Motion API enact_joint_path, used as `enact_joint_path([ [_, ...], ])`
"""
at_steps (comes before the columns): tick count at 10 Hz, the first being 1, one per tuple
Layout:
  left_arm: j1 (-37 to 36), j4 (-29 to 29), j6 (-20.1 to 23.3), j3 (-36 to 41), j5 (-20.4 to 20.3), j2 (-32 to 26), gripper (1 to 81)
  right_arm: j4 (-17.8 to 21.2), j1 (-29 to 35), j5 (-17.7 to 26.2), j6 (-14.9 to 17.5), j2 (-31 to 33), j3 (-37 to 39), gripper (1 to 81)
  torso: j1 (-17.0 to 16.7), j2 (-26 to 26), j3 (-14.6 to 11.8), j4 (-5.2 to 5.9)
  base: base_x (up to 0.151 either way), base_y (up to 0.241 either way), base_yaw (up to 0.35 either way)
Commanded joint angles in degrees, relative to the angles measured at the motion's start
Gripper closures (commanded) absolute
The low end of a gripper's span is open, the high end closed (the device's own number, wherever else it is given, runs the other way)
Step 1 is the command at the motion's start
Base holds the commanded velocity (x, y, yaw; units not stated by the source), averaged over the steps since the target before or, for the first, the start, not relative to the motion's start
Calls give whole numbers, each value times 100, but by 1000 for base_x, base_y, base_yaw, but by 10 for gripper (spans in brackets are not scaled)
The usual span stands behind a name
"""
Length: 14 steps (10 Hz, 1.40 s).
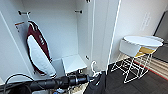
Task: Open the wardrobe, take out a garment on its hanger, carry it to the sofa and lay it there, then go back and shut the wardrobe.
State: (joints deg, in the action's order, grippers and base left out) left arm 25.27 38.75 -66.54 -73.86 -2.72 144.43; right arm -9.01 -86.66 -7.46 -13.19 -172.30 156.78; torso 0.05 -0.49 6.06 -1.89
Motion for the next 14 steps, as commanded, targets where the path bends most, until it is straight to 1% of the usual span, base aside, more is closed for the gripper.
enact_joint_path([
  [1, -914, 62, -26, 275, -299, -11, 811, 75, 215, 298, -17, 18, 27, 10, 0, 0, 0, 0, 0, 0, -258],
  [14, -914, 97, -17, 364, -291, -19, 811, 57, 188, 298, 45, -44, 0, 10, 0, 0, 0, 0, 0, 0, -258],
])
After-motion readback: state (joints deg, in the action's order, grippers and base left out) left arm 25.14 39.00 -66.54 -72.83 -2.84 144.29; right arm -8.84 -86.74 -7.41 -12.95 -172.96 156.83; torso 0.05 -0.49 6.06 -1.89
